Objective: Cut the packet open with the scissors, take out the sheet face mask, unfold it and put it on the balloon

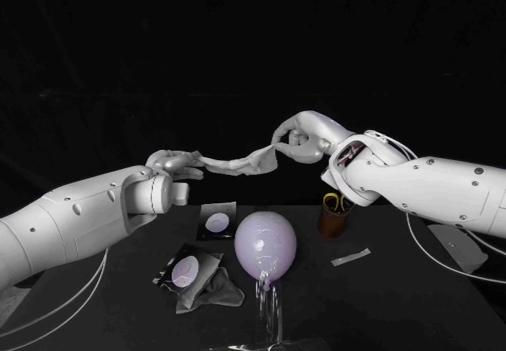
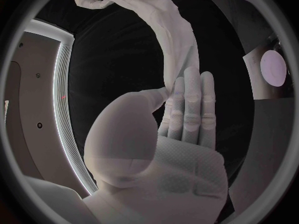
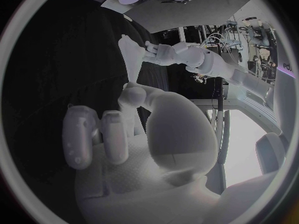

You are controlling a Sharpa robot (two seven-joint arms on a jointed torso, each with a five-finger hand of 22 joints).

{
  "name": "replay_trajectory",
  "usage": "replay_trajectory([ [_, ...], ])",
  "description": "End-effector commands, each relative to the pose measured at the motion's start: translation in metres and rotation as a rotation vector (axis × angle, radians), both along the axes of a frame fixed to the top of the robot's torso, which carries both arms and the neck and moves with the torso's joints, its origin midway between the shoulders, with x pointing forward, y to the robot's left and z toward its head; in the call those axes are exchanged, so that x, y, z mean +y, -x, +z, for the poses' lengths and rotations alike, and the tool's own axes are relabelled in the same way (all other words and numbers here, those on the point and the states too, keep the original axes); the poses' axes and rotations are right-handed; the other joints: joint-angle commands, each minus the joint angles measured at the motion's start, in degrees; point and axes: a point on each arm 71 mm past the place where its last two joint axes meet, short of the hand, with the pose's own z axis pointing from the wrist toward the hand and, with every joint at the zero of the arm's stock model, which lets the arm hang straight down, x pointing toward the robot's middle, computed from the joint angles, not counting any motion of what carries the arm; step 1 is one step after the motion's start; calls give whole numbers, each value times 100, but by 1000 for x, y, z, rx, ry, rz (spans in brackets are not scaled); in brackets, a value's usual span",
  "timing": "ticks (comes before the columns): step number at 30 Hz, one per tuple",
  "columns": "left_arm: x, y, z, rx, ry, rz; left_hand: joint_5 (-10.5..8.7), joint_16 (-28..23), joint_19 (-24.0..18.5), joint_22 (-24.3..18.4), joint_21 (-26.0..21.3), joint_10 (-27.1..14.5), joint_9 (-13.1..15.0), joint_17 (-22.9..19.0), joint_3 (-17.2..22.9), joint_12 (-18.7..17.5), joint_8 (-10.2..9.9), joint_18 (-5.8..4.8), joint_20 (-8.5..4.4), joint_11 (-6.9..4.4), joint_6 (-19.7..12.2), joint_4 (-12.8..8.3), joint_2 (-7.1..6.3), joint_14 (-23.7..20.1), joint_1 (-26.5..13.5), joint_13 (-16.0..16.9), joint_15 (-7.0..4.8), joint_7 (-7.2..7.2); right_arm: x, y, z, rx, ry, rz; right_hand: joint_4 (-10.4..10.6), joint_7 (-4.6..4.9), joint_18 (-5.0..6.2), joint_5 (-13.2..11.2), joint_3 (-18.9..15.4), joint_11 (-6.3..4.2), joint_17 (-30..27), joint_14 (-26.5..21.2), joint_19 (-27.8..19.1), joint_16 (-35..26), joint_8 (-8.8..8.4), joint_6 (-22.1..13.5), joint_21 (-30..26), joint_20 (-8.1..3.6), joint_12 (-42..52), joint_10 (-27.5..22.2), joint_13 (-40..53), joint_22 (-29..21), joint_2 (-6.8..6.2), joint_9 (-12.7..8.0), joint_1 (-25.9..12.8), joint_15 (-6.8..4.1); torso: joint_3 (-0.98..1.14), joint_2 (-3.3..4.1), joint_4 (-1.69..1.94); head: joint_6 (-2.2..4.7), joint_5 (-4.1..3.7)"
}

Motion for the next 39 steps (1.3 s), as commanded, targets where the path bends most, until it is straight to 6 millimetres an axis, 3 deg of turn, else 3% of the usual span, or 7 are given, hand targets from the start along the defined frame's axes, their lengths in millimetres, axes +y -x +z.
replay_trajectory([
  [1, -7, 0, 1, -10, -10, -44, 18, 55, -66, 25, 51, -24, 444, 27, 30, -28, -2, 101, -5, -25, -1, 3, 12, -81, 6, 1, 10, 3, 5, -3, 1, 53, 28, 13, -8, -38, -22, 37, 33, -12, 1230, 515, 183, 21, 152, 89, -44, -21, -43, 26, 4, 1259, 1, 158, 47, -32, -1, -2, -5, 6, -3],
  [6, -11, 0, 1, -28, -34, -83, 16, 86, -199, 66, 72, -151, 432, 85, 25, -57, -61, 76, 26, 23, -68, 38, -5, -228, -42, -18, 57, 45, 12, -6, 7, 74, 52, 21, -10, -38, -21, 37, 35, -12, 1232, 516, 180, 22, 151, 87, -49, -22, -30, 27, 12, 1258, 1, 158, 49, -32, 4, 3, 0, 28, -19],
  [17, -22, 1, -2, -51, -99, -201, 18, 141, -617, 85, -14, -658, 289, 175, -335, -54, -328, 8, 159, 209, -342, -138, -350, -756, -22, -43, 223, 248, 27, -14, 14, 108, 88, 13, -16, -37, -19, 37, 42, -12, 1225, 514, 177, 16, 150, 82, -56, -23, -24, 26, 17, 1256, -1, 159, 53, -33, 2, -5, -2, 49, -45],
  [29, -23, 2, -10, -27, -176, -295, 18, 312, -825, 103, -46, -833, 84, 278, -579, -23, -579, 11, 254, 265, -319, -248, -430, -1009, -29, -33, 282, 290, 40, -20, 17, 126, 121, -27, -19, -37, -19, 37, 46, -12, 1224, 513, 177, 15, 150, 79, -56, -24, -13, 26, 24, 1255, -1, 160, 55, -33, -2, 3, 1, 55, -85],
  [37, -17, 1, -19, -10, -222, -321, 16, 516, -815, 49, -116, -1075, -80, 359, -887, -35, -842, 54, 328, 301, -590, -58, -672, -978, -388, -38, 320, 310, 41, -21, 24, 104, 101, -41, -22, -36, -18, 37, 49, -12, 1225, 514, 174, 16, 151, 78, -61, -24, -10, 26, 26, 1254, -2, 160, 56, -34, 2, 2, 5, 75, -96],
  [38, -16, 1, -19, -12, -223, -323, 31, 543, -819, 23, -152, -1169, -130, 370, -1141, -45, -940, 58, 353, 323, -757, 110, -853, -1013, -683, -41, 348, 331, 40, -22, 24, 104, 98, -41, -22, -36, -18, 37, 49, -12, 1225, 514, 174, 16, 151, 78, -61, -24, -10, 26, 26, 1254, -2, 160, 56, -34, 2, 2, 5, 78, -97],
  [39, -16, 1, -20, -17, -225, -325, 23, 585, -841, -28, -227, -1288, -170, 390, -1386, -21, -995, 66, 396, 327, -870, 265, -902, -1110, -839, -33, 364, 322, 40, -22, 25, 105, 93, -43, -22, -36, -18, 37, 49, -12, 1225, 514, 174, 16, 151, 78, -61, -24, -10, 26, 26, 1254, -2, 160, 56, -34, 0, 2, 5, 80, -99],
])
